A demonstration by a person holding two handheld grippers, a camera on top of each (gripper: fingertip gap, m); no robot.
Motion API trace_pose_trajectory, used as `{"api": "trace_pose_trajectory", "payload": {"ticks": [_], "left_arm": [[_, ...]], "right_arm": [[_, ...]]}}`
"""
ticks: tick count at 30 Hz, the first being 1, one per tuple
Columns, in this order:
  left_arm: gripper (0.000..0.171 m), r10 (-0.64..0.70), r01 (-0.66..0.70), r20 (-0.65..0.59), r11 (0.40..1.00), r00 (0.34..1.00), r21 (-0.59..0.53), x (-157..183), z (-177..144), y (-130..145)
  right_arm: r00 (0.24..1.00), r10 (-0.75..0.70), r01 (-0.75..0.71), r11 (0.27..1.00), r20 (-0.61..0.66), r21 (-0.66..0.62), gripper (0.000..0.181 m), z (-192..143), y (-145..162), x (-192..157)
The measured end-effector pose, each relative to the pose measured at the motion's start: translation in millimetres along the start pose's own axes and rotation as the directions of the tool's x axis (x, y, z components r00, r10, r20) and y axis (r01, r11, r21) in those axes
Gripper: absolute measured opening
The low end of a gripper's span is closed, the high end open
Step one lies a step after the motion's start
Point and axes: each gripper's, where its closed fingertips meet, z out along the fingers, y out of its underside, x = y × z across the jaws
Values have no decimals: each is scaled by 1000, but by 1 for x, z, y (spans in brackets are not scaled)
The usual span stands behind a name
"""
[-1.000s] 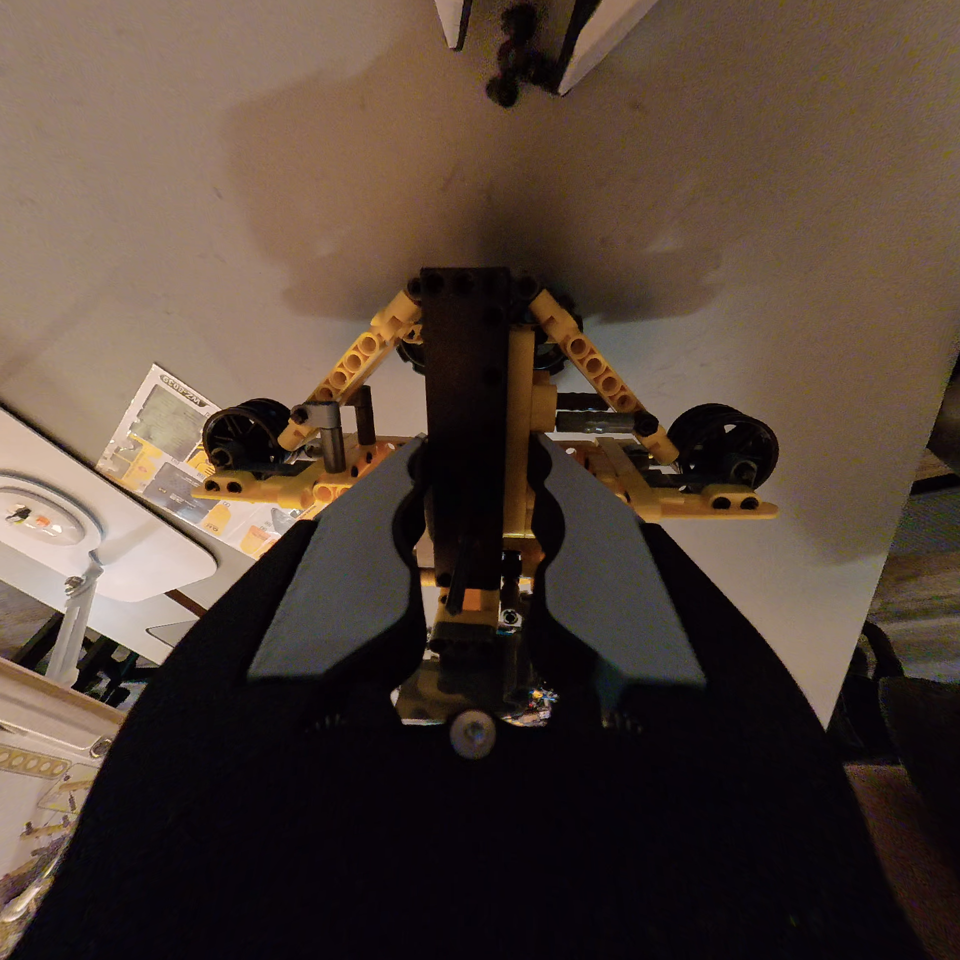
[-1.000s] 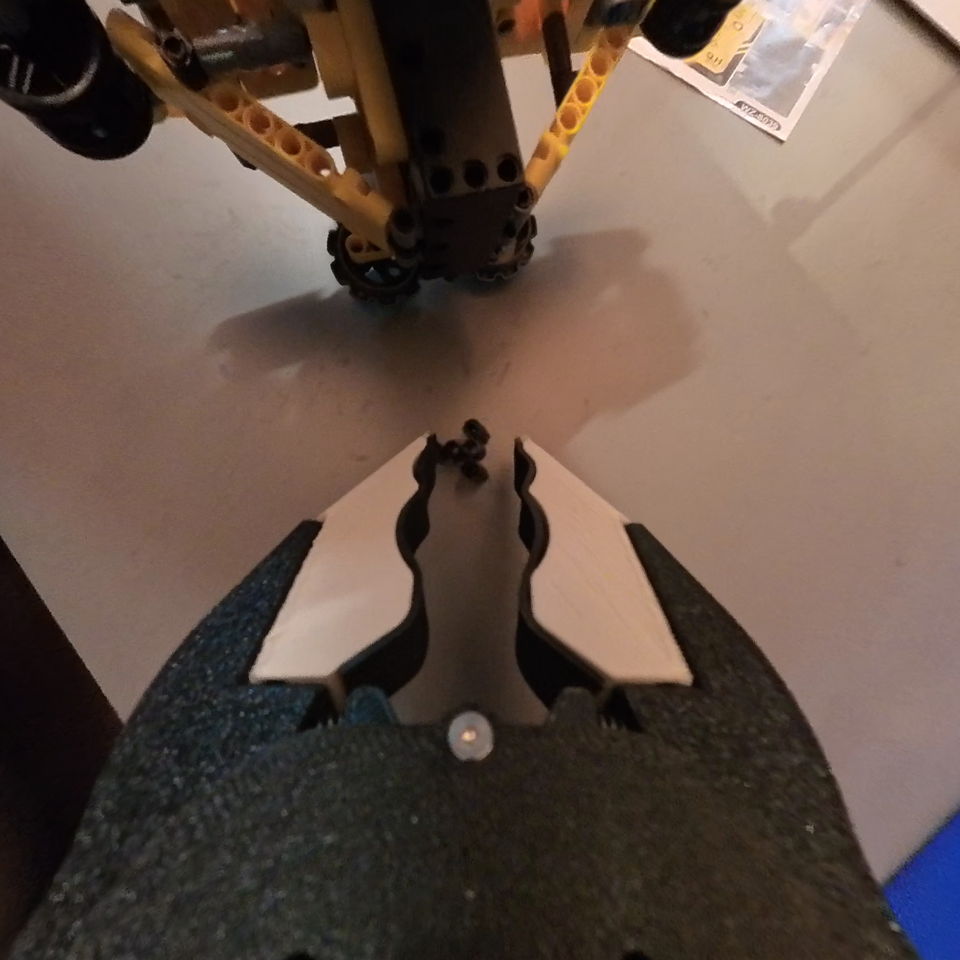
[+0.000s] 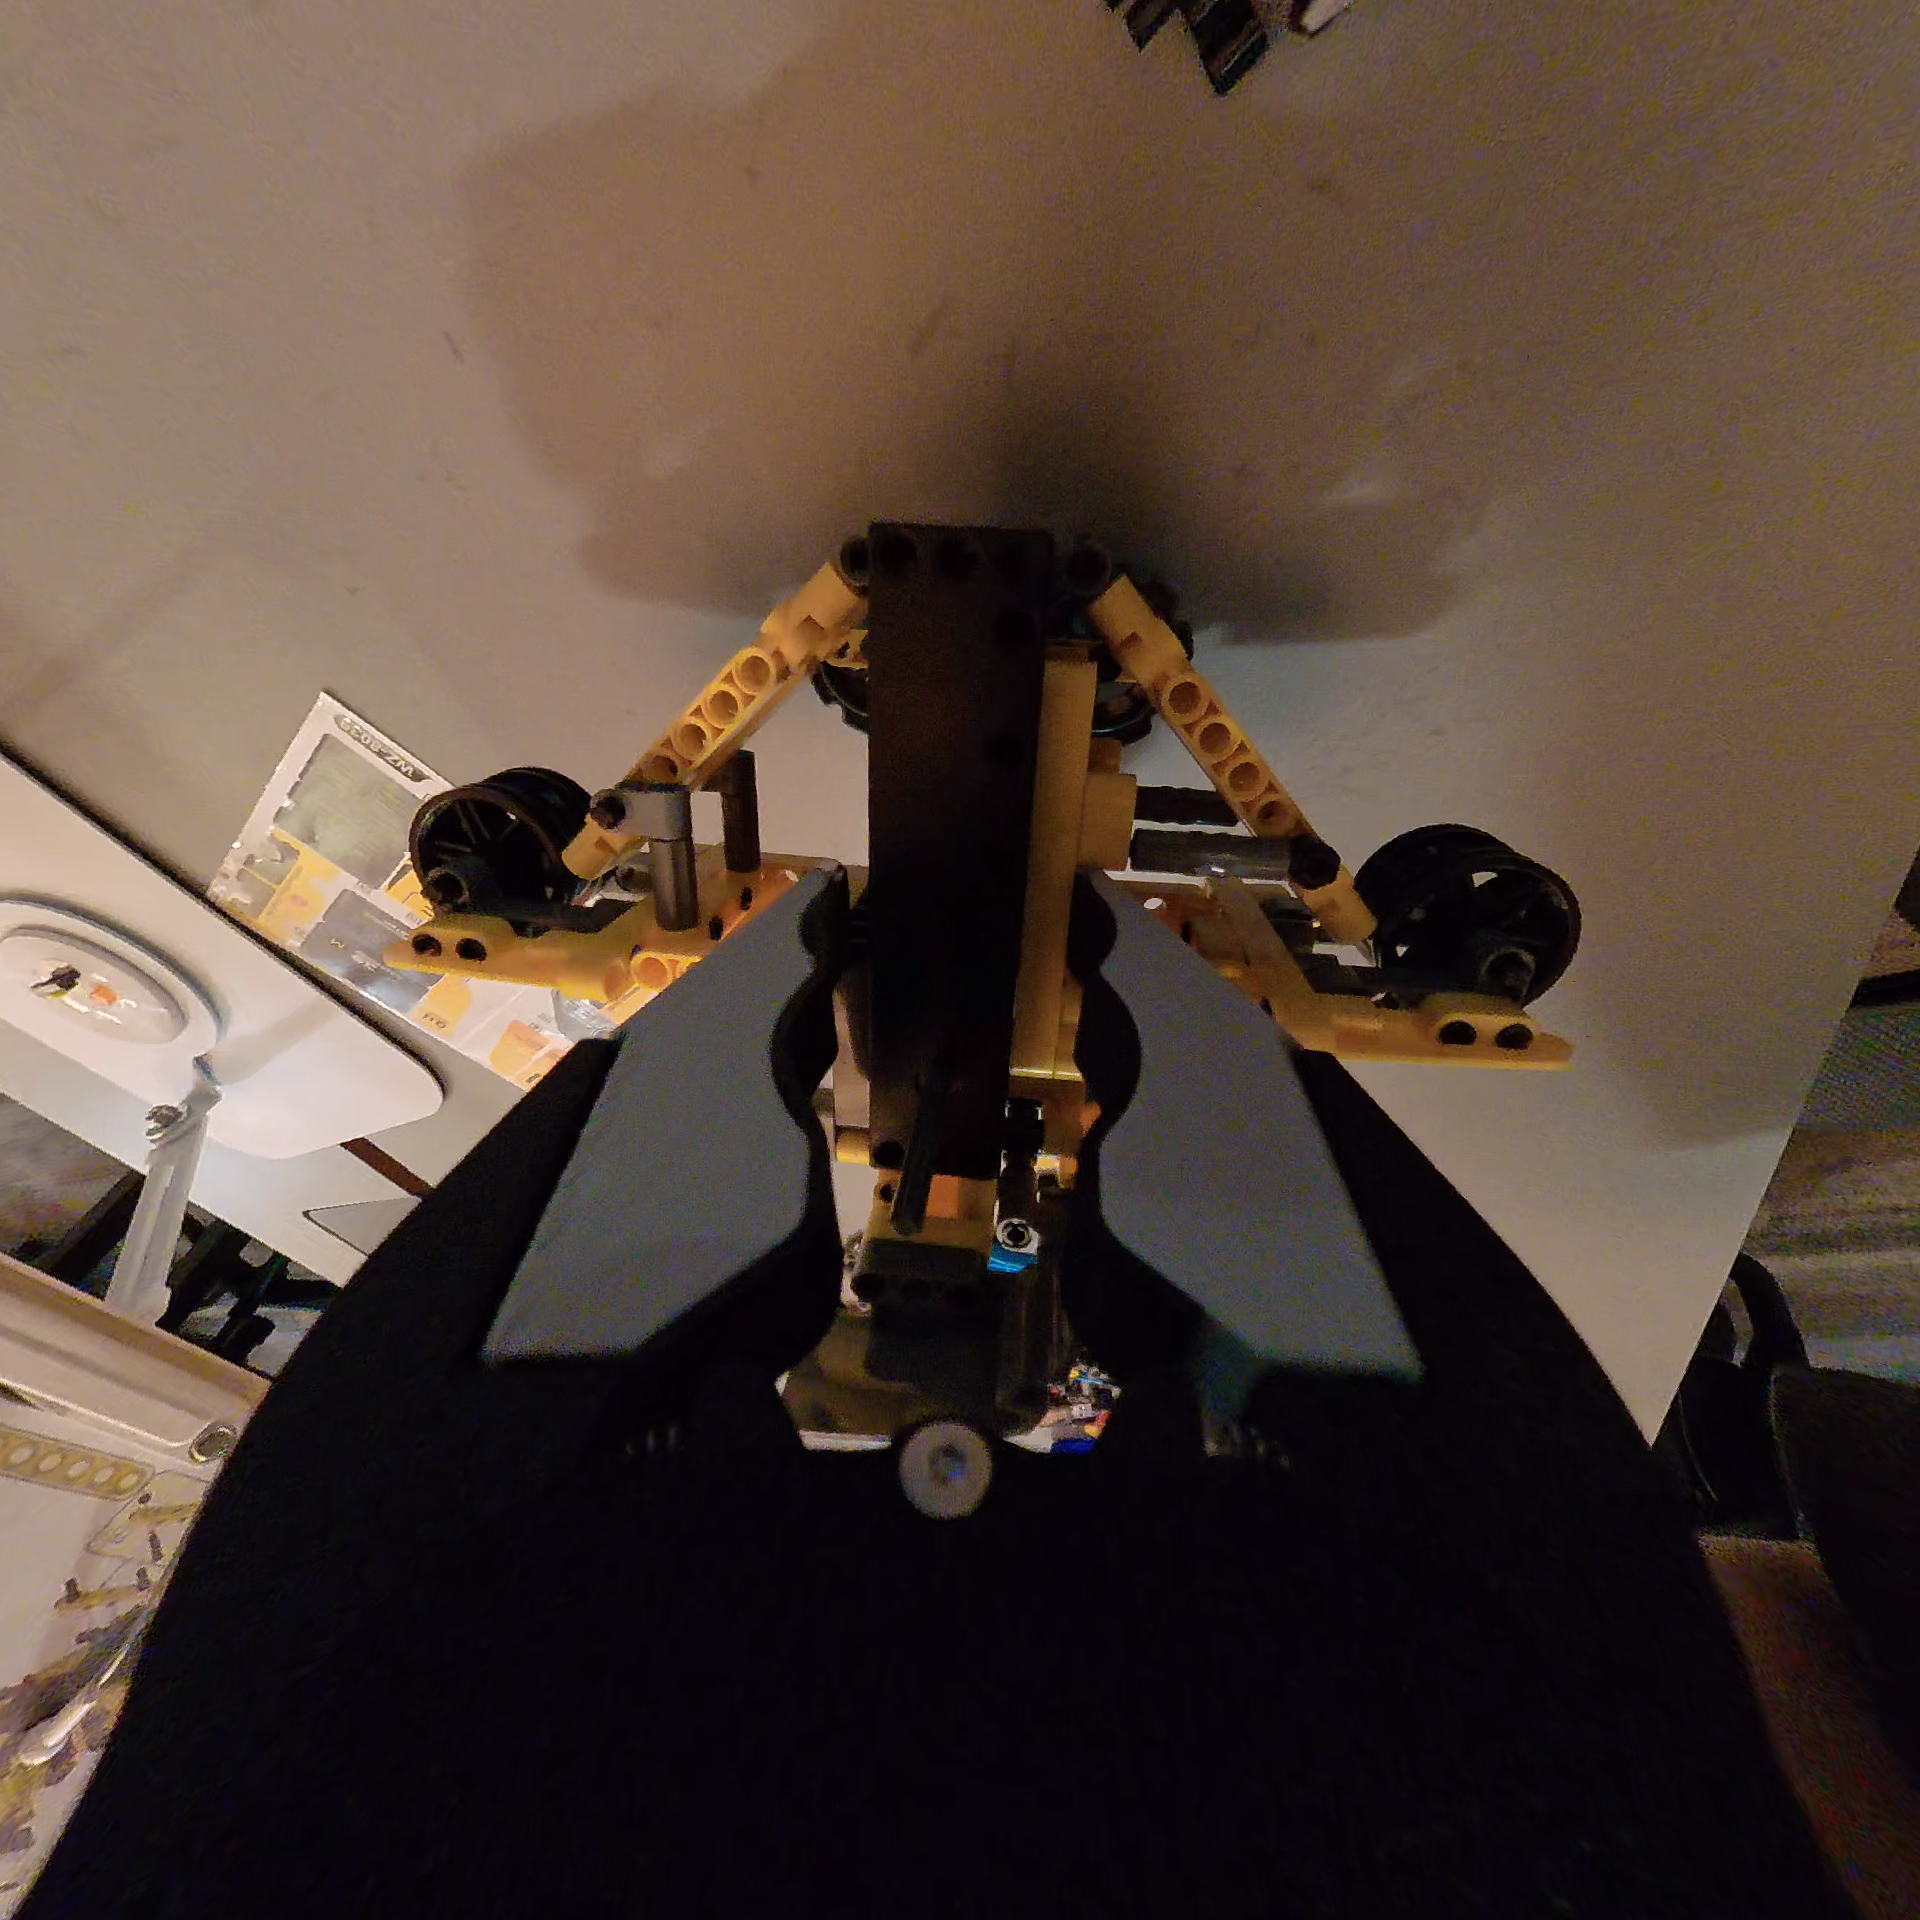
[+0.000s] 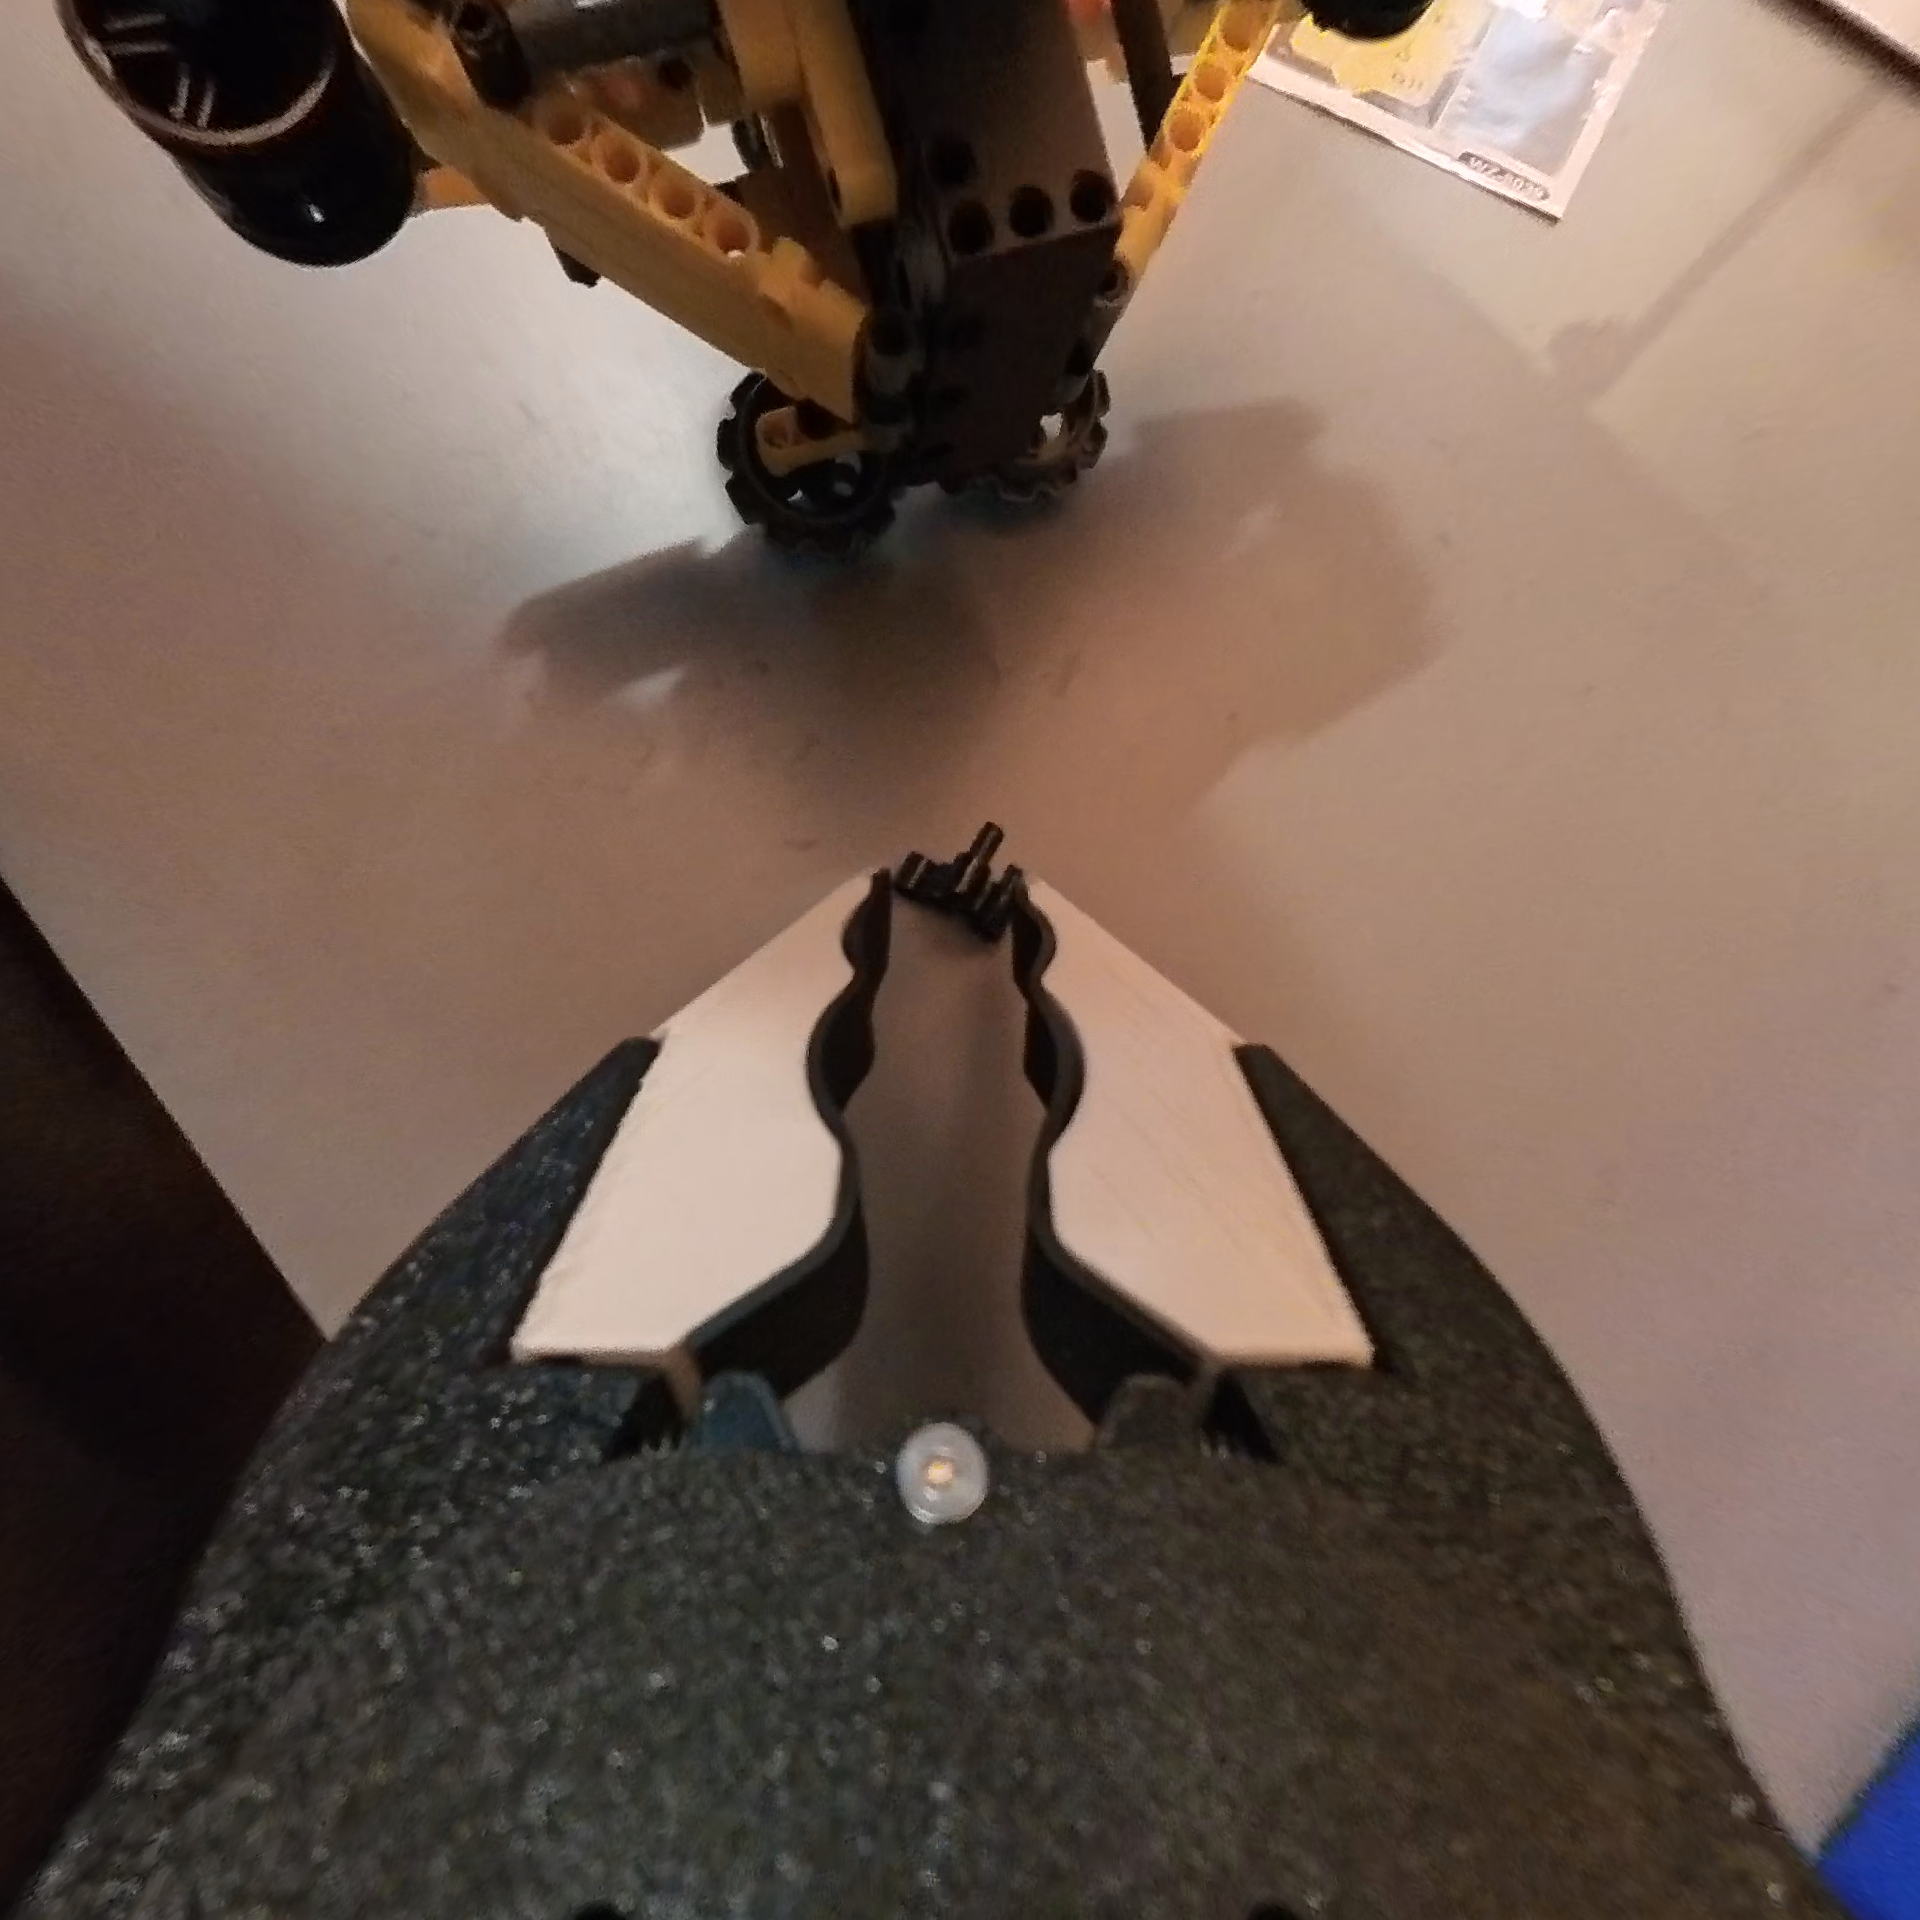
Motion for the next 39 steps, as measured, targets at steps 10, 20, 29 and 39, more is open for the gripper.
{"api": "trace_pose_trajectory", "payload": {"ticks": [10,20,29,39], "left_arm": [[57,-22,19,36,998,999,67,-5,-7,-3],[67,-140,47,247,936,959,350,-27,-60,-21],[51,-351,155,80,590,933,792,21,-122,-59],[31,-300,192,-94,318,949,928,80,-131,-79]], "right_arm": [[1000,14,-16,994,17,112,7,-8,-14,4],[986,83,-131,921,144,367,7,-57,-53,3],[943,34,-249,732,330,634,7,-120,-110,-18],[756,9,-480,688,654,545,7,-135,-122,-54]]}}
